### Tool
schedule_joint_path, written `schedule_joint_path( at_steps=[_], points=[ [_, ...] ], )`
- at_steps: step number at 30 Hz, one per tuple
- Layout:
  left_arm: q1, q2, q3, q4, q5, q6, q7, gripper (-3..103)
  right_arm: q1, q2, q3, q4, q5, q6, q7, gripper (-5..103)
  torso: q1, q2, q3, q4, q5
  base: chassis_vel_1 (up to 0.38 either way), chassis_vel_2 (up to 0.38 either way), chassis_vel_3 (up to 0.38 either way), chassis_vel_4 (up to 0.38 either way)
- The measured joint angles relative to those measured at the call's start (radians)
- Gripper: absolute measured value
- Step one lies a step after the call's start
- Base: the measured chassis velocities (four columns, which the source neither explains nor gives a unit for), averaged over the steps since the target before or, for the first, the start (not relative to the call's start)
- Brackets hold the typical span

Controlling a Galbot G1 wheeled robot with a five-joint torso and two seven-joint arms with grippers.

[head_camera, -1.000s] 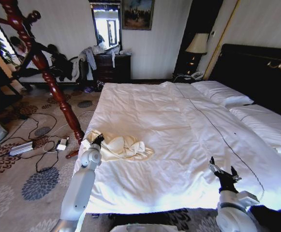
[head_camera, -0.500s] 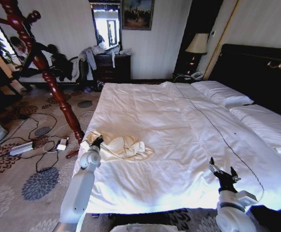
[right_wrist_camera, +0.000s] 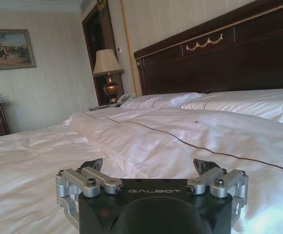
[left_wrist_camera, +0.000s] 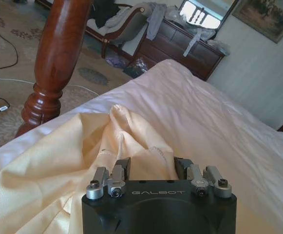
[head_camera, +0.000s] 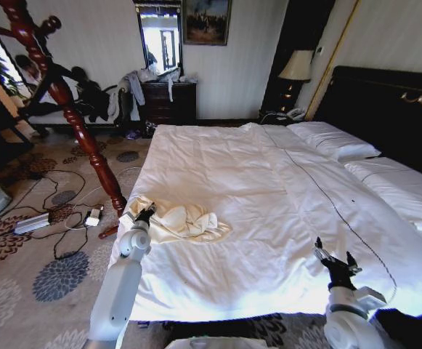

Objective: Pick up the clothes from the bed and hang them on the clothes hanger.

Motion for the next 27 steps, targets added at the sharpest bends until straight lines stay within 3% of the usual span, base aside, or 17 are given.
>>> schedule_joint_path(
  at_steps=[6,11,27],
  points=[
    [0.034,-0.002,-0.012,-0.057,0.0,0.0,-0.003,43,-0.002,0.002,0.001,0.0,0.0,0.0,0.002,100,0.0,0.0,0.0,0.0,0.0,0.0,0.0,0.0,0.0],
    [0.075,0.002,-0.013,-0.101,0.011,0.001,-0.007,46,-0.004,0.001,0.004,0.001,0.0,0.0,0.005,100,0.0,0.0,0.0,0.0001,0.0,0.0,0.0,0.0,0.0],
    [0.033,-0.042,0.039,-0.054,0.007,0.01,-0.011,41,-0.008,0.013,0.003,0.003,-0.006,0.001,0.007,100,0.0,0.0,0.0,0.0,0.0,0.0,0.0,0.0,0.0]
  ],
)
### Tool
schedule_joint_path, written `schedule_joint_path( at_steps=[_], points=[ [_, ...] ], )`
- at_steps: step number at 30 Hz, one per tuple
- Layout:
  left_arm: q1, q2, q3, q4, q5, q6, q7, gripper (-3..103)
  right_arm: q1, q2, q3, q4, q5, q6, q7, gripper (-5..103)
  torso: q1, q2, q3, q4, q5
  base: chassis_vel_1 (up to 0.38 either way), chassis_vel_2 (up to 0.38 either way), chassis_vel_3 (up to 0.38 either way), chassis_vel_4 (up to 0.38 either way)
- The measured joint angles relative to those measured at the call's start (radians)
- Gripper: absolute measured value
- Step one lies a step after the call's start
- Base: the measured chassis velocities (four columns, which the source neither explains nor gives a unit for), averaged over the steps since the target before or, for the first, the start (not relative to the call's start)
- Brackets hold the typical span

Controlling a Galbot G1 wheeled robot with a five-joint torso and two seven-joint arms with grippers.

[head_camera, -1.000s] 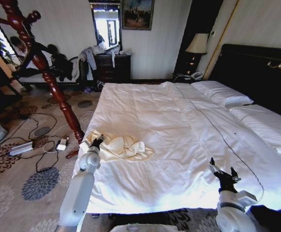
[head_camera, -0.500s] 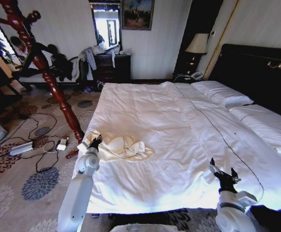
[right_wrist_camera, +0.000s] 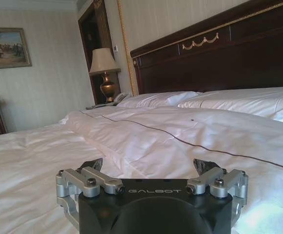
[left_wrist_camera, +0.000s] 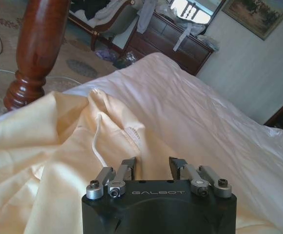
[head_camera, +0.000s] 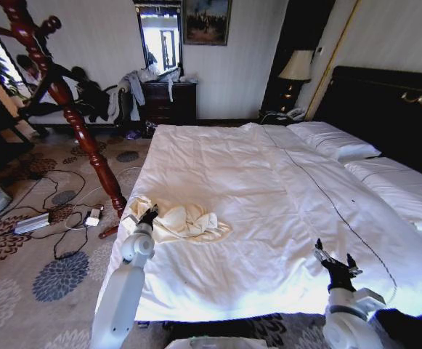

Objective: Pick up the clothes from the bed and hang them on the clothes hanger.

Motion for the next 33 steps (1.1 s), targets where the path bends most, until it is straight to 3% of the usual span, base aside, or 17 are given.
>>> schedule_joint_path(
  at_steps=[4,6,8,12,21,25,33],
  points=[
    [-0.002,-0.004,0.005,0.002,-0.004,0.0,0.0,28,-0.002,-0.001,0.005,0.002,0.001,0.0,0.001,100,0.0,0.0,0.0,0.0,0.0,0.0,0.0,0.0,0.0],
    [-0.001,-0.004,0.007,-0.008,-0.009,0.0,0.0,18,-0.001,0.001,0.006,0.001,0.001,0.001,0.002,100,0.0,0.0,0.0,0.0,0.0,0.0,0.0,0.0,0.0],
    [0.0,-0.002,0.007,-0.013,-0.01,0.001,-0.001,18,0.0,0.002,0.006,0.001,0.001,0.001,0.002,100,0.0,0.0,0.0,0.0,0.0,0.0,0.0,0.0,0.0],
    [0.008,0.008,0.006,-0.031,-0.016,0.003,-0.002,1,0.004,0.007,0.001,-0.003,0.001,0.001,0.002,100,0.0,0.0,0.0,0.0,0.0,0.0,0.0,0.0,0.0],
    [-0.012,0.022,0.017,-0.031,-0.027,-0.009,0.016,0,0.009,0.007,-0.004,-0.012,0.0,0.001,0.002,100,0.0,0.0,0.0,0.0003,-0.0001,0.0,0.0,0.0,0.0],
    [-0.119,0.032,0.062,0.033,-0.048,-0.039,0.057,0,0.011,0.013,-0.01,-0.02,-0.006,0.001,0.002,100,0.0,0.0,0.0,0.0,0.0001,0.0,0.0,0.0,0.0],
    [-0.227,0.0,0.12,0.162,-0.06,-0.026,0.048,0,0.006,0.024,-0.011,-0.021,-0.014,0.001,0.002,100,0.0,0.0,0.0,-0.0002,0.0,0.0,0.0,0.0,0.0]
  ],
)
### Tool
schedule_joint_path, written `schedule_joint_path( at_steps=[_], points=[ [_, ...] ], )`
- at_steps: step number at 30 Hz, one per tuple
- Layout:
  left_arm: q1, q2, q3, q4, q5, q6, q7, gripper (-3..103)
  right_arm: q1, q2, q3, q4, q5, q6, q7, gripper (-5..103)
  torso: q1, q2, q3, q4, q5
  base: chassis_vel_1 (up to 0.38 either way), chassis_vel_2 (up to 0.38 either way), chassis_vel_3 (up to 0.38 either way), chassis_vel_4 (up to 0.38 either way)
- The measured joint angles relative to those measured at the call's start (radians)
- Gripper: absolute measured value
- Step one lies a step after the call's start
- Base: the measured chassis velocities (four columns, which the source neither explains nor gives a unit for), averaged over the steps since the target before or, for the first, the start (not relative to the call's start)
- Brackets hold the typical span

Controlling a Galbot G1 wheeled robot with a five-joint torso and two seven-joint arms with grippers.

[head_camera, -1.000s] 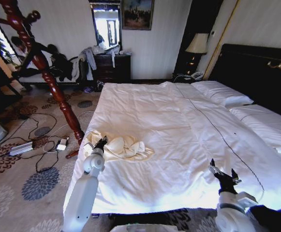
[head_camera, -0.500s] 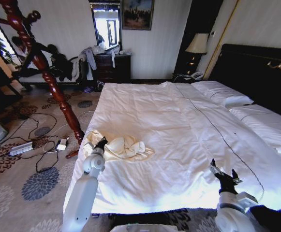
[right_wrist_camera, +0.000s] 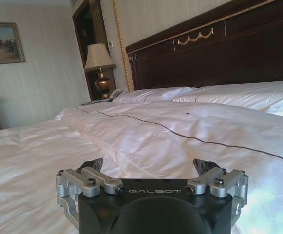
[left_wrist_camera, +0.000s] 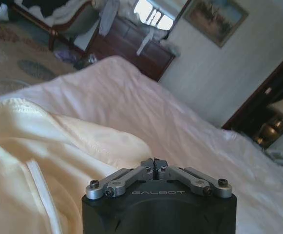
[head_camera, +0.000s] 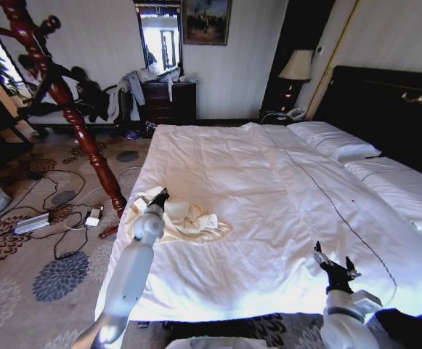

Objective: Pick up the clothes from the bed and hang them on the clothes hanger.

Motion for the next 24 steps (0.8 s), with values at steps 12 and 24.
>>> schedule_joint_path(
  at_steps=[12,24],
  points=[
    [0.011,0.01,-0.038,-0.039,-0.083,0.099,-0.041,31,-0.006,0.004,-0.002,0.002,-0.007,0.002,0.0,100,0.0,0.0,0.0,0.0003,-0.0001,0.0,0.0,0.0,0.0],
    [0.153,0.042,-0.109,-0.142,0.003,0.065,-0.068,74,-0.019,0.003,0.004,0.014,-0.012,0.004,-0.001,100,0.0,0.0,0.0,0.0006,-0.0002,0.0,0.0,0.0,0.0]
  ],
)
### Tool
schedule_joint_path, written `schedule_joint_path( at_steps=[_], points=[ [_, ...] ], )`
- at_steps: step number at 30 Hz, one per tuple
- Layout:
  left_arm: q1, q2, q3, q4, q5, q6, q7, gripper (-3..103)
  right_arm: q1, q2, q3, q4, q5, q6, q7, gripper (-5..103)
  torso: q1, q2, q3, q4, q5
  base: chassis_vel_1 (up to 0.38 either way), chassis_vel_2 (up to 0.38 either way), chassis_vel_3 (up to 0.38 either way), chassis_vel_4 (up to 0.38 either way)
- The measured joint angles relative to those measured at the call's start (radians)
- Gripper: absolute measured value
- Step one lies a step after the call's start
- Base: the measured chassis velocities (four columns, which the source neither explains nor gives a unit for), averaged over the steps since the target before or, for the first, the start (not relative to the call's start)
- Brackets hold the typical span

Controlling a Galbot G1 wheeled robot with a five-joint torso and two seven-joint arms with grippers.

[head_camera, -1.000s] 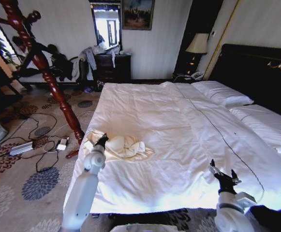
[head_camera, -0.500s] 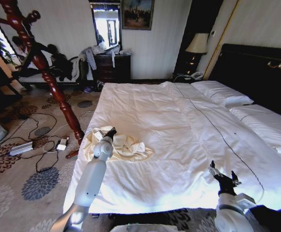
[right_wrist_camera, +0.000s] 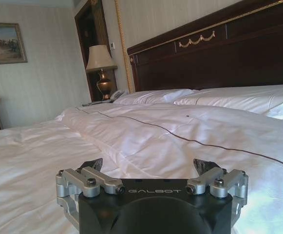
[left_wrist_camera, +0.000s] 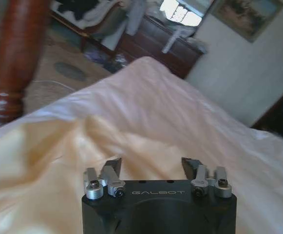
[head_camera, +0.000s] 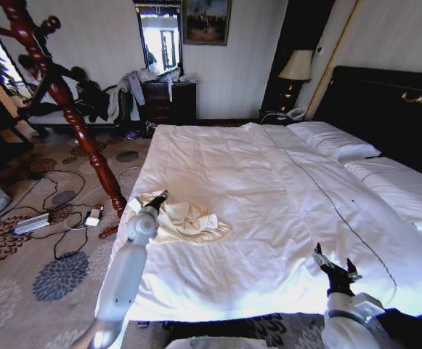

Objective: Pick up the clothes from the bed and hang them on the clothes hanger.

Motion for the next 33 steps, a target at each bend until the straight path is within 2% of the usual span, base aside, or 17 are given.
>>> schedule_joint_path(
  at_steps=[1,3,4,5,7,18,20,22,26,28,29,31,33],
  points=[
    [0.016,-0.001,0.0,-0.002,0.004,-0.001,-0.006,80,0.0,0.0,0.0,0.0,0.0,0.0,0.0,100,0.0,0.0,0.0,0.0,-0.0001,0.0,0.0,0.0,0.0],
    [0.024,-0.002,0.0,-0.002,0.009,-0.003,-0.009,80,0.001,0.0,0.0,0.0,0.0,0.0,0.0,100,0.0,0.0,0.0,-0.0003,0.0,0.0,0.0,0.0,0.0],
    [0.031,-0.006,0.001,0.006,0.013,-0.007,-0.016,90,0.003,0.003,-0.003,-0.002,-0.001,0.0,0.0,100,0.0,0.0,0.0,-0.0004,0.0001,0.0,0.0,0.0,0.0],
    [0.031,-0.009,0.002,0.012,0.013,-0.008,-0.019,90,0.003,0.005,-0.005,-0.003,-0.002,0.0,0.0,100,0.0,0.0,0.0,-0.0003,0.0,0.0,0.0,0.0,0.0],
    [0.019,-0.015,0.002,0.024,0.005,-0.01,-0.024,98,0.005,0.011,-0.011,-0.005,-0.007,0.0,0.0,100,0.0,0.0,0.0,-0.0004,0.0001,0.0,0.0,0.0,0.0],
    [-0.024,-0.019,-0.01,0.062,-0.031,-0.009,-0.04,102,0.002,0.016,-0.003,-0.003,-0.012,0.005,0.001,100,0.0,0.0,0.0,-0.0004,0.0002,0.0,0.0,0.0,0.0],
    [-0.029,-0.021,-0.016,0.07,-0.031,-0.012,-0.04,95,0.001,0.016,-0.001,-0.002,-0.011,0.005,0.001,100,0.0,0.0,0.0,-0.0004,0.0002,0.0,0.0,0.0,0.0],
    [-0.03,-0.023,-0.017,0.072,-0.031,-0.013,-0.04,95,0.001,0.016,-0.001,-0.002,-0.011,0.005,0.001,100,0.0,0.0,0.0,-0.0004,0.0001,0.0,0.0,0.0,0.0],
    [-0.028,-0.026,-0.022,0.076,-0.031,-0.017,-0.038,74,0.002,0.017,-0.001,-0.002,-0.011,0.005,0.002,100,0.0,0.0,0.0,-0.0004,0.0002,0.0,0.0,0.0,0.0],
    [-0.026,-0.026,-0.024,0.077,-0.033,-0.018,-0.037,74,0.003,0.017,-0.002,-0.003,-0.011,0.005,0.002,100,0.0,0.0,0.0,-0.0004,0.0002,0.0,0.0,0.0,0.0],
    [-0.023,-0.026,-0.027,0.077,-0.04,-0.018,-0.036,64,0.004,0.017,-0.002,-0.004,-0.011,0.005,0.002,100,0.0,0.0,0.0,-0.0003,0.0002,0.0,0.0,0.0,0.0],
    [-0.021,-0.025,-0.028,0.077,-0.045,-0.018,-0.036,64,0.005,0.017,-0.003,-0.005,-0.011,0.005,0.002,100,0.0,0.0,0.0,-0.0003,0.0002,0.0,0.0,0.0,0.0],
    [-0.018,-0.023,-0.03,0.077,-0.055,-0.016,-0.036,53,0.005,0.017,-0.004,-0.006,-0.011,0.005,0.002,100,0.0,0.0,0.0,-0.0004,0.0002,0.0,0.0,0.0,0.0]
  ],
)
